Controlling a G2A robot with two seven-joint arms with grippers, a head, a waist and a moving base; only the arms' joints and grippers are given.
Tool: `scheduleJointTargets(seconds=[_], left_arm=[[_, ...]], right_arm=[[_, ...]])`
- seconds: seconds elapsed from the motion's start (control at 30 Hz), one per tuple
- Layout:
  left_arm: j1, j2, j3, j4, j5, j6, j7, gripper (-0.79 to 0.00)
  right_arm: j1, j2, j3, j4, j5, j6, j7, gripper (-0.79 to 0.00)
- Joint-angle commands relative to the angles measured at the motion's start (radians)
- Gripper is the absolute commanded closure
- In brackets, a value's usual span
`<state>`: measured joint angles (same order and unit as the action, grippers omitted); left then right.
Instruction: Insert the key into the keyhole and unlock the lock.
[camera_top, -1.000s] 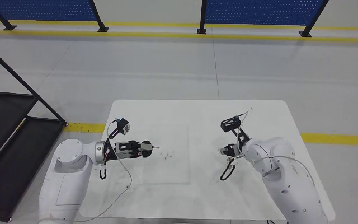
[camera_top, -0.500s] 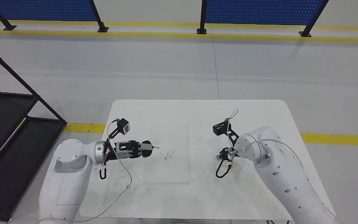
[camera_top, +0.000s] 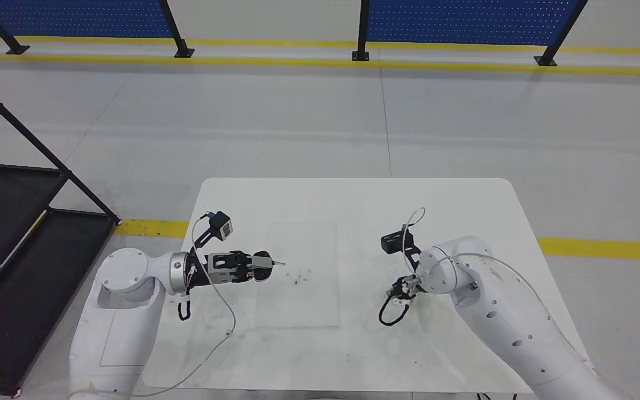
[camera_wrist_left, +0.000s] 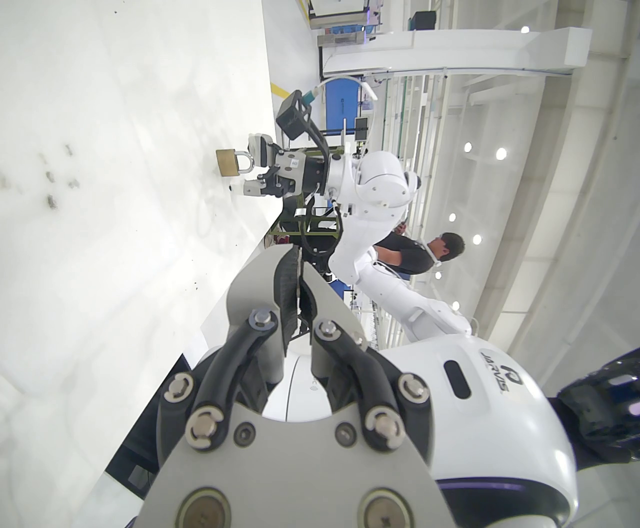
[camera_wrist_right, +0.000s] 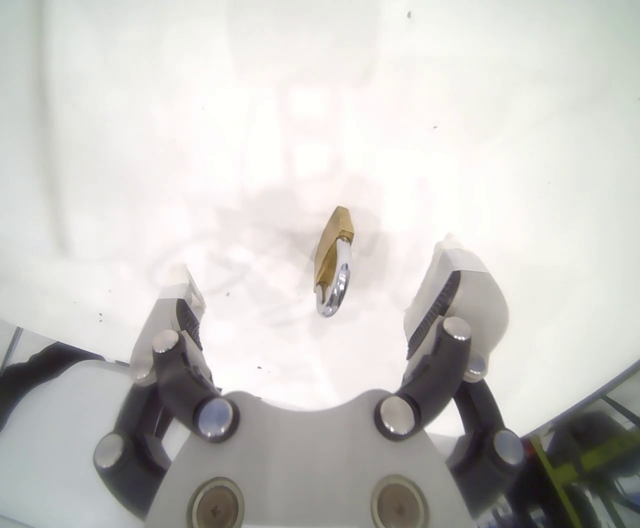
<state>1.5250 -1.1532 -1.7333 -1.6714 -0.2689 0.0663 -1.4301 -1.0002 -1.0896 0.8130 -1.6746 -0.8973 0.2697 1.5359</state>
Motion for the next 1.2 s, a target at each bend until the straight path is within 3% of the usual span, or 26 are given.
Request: scheduleJointTargets(seconds=[0.0,0.23,0.27,0.33,0.37,1.17], left_arm=[[0.000,0.000,0.000,0.000,0.000,0.000,0.000,0.000],[0.000,0.000,0.000,0.000,0.000,0.000,0.000,0.000],[0.000,0.000,0.000,0.000,0.000,0.000,0.000,0.000],[0.000,0.000,0.000,0.000,0.000,0.000,0.000,0.000],[0.000,0.000,0.000,0.000,0.000,0.000,0.000,0.000],[0.000,0.000,0.000,0.000,0.000,0.000,0.000,0.000]], right_arm=[[0.005,0.010,-0.014,-0.003,0.011,0.012,0.000,-0.785],[0.019,0.038,-0.047,-0.004,0.042,0.014,0.000,-0.785],[0.021,0.041,-0.049,-0.005,0.045,0.014,0.000,-0.717],[0.022,0.044,-0.053,-0.003,0.052,0.015,0.000,-0.428],[0.023,0.046,-0.055,-0.003,0.055,0.014,0.000,-0.382],[0.011,0.026,-0.068,0.007,0.029,0.060,-0.047,-0.323]])
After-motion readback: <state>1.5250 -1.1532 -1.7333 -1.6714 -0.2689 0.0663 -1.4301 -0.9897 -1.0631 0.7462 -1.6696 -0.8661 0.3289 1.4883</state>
